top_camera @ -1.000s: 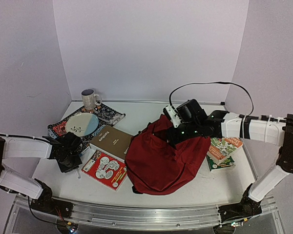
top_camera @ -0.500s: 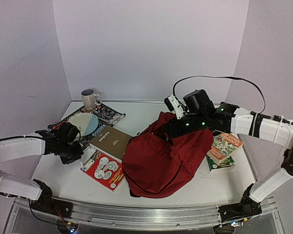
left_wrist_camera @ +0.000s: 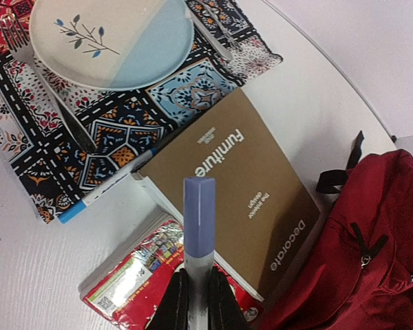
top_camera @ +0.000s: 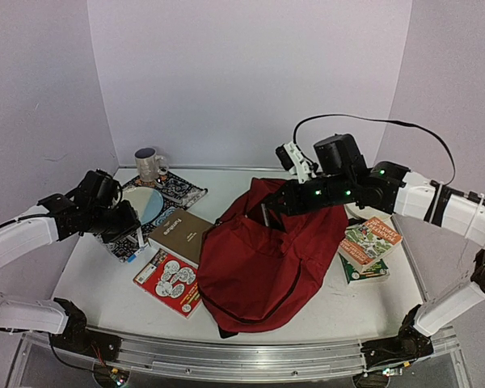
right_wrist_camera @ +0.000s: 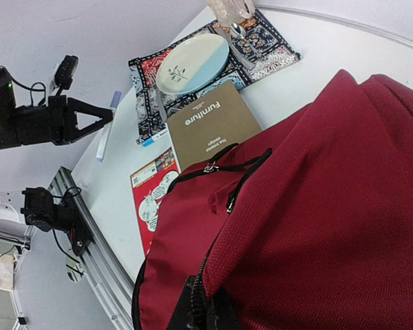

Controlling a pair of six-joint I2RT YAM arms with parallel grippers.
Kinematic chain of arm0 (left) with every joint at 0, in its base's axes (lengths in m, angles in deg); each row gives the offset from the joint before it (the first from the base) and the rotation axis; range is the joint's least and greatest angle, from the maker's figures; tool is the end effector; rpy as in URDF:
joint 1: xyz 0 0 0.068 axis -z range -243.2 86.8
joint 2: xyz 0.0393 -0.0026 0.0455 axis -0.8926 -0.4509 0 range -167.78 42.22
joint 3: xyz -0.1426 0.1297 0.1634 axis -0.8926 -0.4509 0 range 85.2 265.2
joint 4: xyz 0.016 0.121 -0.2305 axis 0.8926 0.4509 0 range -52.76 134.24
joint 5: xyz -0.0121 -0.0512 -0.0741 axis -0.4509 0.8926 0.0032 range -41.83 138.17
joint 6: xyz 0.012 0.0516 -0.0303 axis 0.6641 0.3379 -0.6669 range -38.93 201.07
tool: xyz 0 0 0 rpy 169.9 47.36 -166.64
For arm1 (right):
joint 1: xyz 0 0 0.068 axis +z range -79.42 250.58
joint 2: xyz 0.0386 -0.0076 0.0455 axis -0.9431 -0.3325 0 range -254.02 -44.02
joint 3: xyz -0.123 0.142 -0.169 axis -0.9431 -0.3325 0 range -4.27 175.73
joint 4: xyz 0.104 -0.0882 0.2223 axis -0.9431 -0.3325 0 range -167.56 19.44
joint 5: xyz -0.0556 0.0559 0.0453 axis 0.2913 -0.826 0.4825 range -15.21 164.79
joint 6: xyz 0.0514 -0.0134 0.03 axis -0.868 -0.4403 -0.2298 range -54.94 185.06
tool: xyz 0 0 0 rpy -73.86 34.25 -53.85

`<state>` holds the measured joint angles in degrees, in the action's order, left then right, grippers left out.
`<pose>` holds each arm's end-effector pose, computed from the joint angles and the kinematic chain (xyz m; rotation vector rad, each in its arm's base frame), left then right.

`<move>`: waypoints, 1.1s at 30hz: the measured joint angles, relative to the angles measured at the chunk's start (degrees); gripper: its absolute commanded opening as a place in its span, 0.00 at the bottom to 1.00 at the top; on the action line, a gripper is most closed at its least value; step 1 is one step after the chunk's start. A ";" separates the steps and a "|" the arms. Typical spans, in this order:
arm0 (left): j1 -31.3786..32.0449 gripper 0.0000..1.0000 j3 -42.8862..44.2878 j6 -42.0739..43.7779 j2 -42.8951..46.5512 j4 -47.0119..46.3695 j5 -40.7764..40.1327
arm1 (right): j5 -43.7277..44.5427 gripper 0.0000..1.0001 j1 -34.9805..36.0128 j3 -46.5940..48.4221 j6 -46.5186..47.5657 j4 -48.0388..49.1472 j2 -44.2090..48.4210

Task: Pack the student bag
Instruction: Adjust the student bag at the center of the board.

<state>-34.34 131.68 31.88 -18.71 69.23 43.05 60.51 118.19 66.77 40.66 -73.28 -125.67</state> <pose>0.2084 -0.1102 0.2366 -0.4748 2.3994 -0.5302 0.2282 0.2667 0.3408 -0.5764 1.8546 1.0942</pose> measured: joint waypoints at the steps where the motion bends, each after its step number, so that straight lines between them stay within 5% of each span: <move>1: 0.00 0.00 0.46 0.19 0.00 0.05 0.51 | -0.19 0.00 0.02 0.35 -0.18 0.02 0.21; 13: 1.14 0.00 4.02 1.49 -0.10 -1.08 8.09 | -2.62 0.00 0.04 1.39 -3.13 2.56 -0.03; 24: 13.79 0.00 4.02 0.63 -7.32 -10.71 15.35 | -0.67 0.00 1.06 -1.03 -4.24 7.13 -9.74; 33: 18.33 0.00 6.14 -0.13 -16.78 -19.04 21.23 | 2.76 0.00 1.49 -1.59 -4.14 7.71 -10.29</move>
<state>-16.01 137.82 31.75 -35.49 50.19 64.28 63.27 119.68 65.18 36.52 -65.57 -135.96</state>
